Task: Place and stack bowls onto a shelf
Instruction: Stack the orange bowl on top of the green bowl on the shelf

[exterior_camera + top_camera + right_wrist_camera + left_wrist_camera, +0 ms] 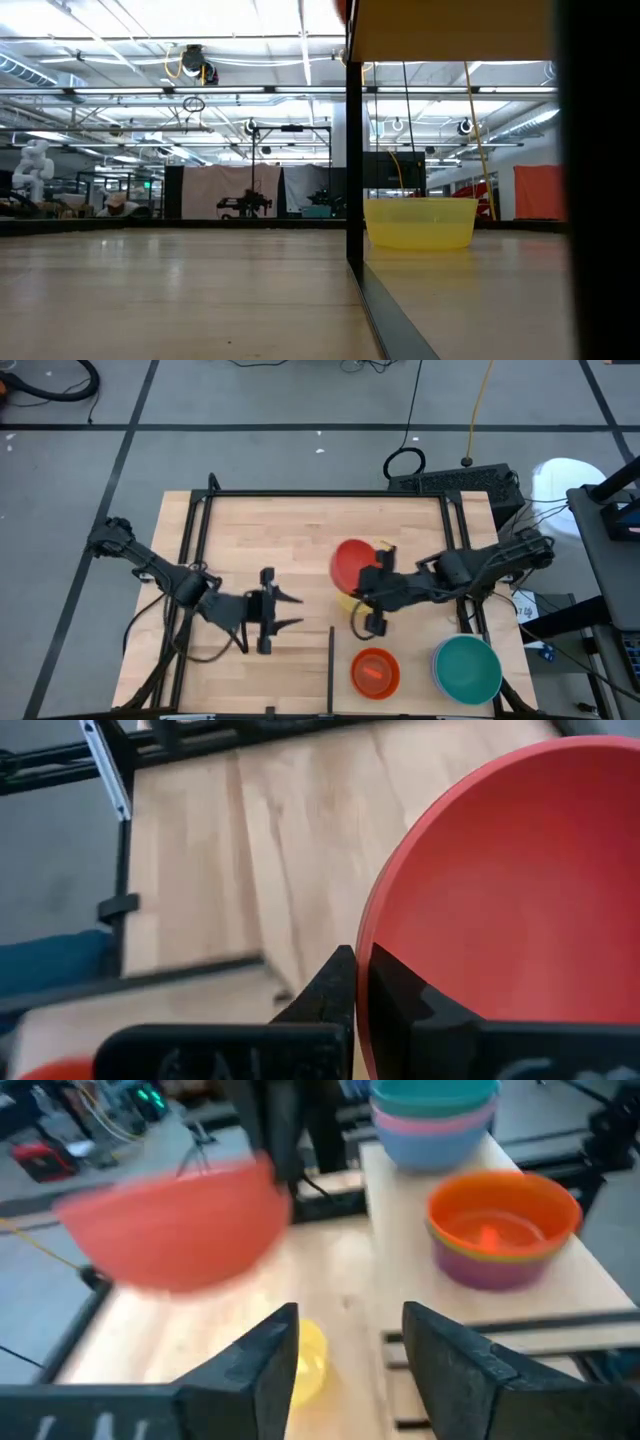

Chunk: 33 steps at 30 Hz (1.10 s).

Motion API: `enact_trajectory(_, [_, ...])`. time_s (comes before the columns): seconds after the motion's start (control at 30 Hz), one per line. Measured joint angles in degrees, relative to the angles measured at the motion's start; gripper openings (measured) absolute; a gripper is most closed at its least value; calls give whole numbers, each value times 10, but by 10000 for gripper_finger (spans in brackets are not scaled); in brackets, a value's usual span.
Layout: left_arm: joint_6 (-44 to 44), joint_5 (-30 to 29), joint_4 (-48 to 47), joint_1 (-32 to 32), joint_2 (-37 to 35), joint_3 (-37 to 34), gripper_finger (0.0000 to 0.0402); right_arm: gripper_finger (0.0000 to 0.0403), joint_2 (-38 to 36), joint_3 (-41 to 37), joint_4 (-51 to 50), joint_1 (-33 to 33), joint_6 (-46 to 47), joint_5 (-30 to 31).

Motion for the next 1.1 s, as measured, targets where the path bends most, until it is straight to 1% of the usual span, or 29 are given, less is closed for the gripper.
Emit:
enact_trajectory(0.17, [-34, -20, 4, -19, 40, 0, 161, 0, -26, 1, -70, 41, 122, -4])
enact_trajectory(0.27, [-55, -26, 4, -20, 59, 0, 151, 0, -28, 5, -75, 61, 168, -32])
enact_trajectory(0.37, [-79, -28, 6, -20, 73, 0, 142, 0, -26, 31, -85, 85, 196, -33])
enact_trajectory(0.43, [-98, -30, 7, -20, 84, 0, 137, 0, -24, 60, -103, 100, 215, -31])
enact_trajectory(0.53, [-120, -31, 7, -20, 100, -1, 132, 0, -13, 117, -162, 123, 257, -28])
enact_trajectory(0.67, [-143, -32, 8, -20, 114, -1, 132, 0, 13, 201, -239, 155, 322, -30])
enact_trajectory(0.77, [-151, -33, 9, -20, 120, -1, 131, 0, 34, 259, -270, 177, 358, -33])
enact_trajectory(0.93, [-160, -36, 9, -20, 125, -1, 131, 0, 60, 334, -321, 197, 439, -92])
enact_trajectory(1.03, [-168, -36, 9, -20, 125, -1, 131, 0, 66, 359, -346, 211, 496, -131])
enact_trajectory(1.1, [-169, -36, 8, -20, 125, -1, 131, 0, 63, 359, -343, 220, 522, -151])
